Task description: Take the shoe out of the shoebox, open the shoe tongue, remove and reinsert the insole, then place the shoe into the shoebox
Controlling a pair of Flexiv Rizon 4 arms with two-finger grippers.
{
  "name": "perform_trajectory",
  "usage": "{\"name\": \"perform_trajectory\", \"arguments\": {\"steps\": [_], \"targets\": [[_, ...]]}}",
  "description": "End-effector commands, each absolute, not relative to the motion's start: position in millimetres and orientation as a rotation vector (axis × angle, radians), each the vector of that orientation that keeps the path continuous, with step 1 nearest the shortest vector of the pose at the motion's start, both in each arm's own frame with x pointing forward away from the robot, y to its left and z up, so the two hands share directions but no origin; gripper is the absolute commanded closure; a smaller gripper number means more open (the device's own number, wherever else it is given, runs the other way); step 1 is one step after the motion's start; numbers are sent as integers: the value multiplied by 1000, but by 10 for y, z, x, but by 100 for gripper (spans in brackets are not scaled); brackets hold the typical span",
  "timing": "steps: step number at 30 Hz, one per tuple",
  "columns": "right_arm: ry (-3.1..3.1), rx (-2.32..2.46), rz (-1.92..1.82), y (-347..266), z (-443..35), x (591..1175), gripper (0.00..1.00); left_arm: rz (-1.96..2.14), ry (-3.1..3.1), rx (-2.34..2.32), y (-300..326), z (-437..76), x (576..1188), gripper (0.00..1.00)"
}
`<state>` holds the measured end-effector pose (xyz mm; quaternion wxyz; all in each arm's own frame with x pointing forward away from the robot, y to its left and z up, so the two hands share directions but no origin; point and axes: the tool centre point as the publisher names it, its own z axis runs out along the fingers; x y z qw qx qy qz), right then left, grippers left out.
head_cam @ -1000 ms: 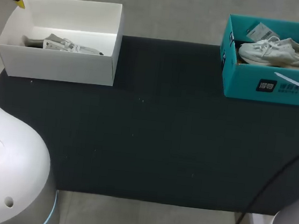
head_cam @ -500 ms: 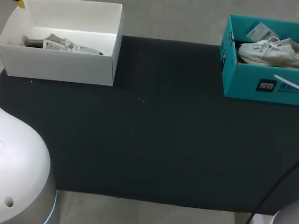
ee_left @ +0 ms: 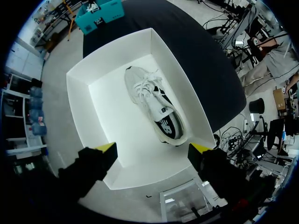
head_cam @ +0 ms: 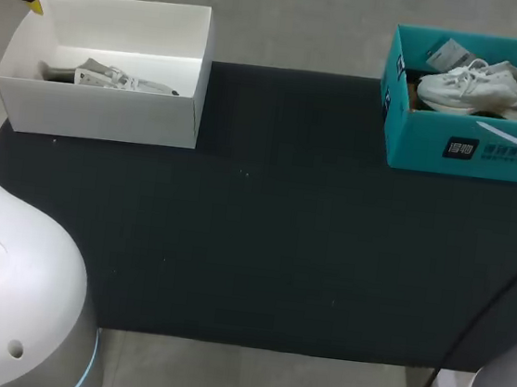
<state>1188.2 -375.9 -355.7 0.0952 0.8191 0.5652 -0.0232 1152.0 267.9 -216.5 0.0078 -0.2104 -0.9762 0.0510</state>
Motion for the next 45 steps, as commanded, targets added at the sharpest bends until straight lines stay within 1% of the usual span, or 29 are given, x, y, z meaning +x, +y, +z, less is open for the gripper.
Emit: {"name": "perform_trajectory", "arguments": {"steps": [1, 15, 23, 25, 45], "targets": [[1751, 2620, -270, -3780, -3188, 11847, 100, 156, -3051, -659, 2681, -2159, 11513, 0], [1724, 2542, -155, -3750, -2303, 11795, 100, 156, -3051, -659, 2681, -2159, 11513, 0], [1703, 2512, -86, -3716, -1942, 11817, 100, 156, -3051, -659, 2681, -2159, 11513, 0], [1703, 2497, -6, -3690, -1858, 11813, 100, 156, -3051, -659, 2681, -2159, 11513, 0], [1703, 2497, -6, -3690, -1858, 11813, 100, 156, -3051, -659, 2681, -2159, 11513, 0]]}}
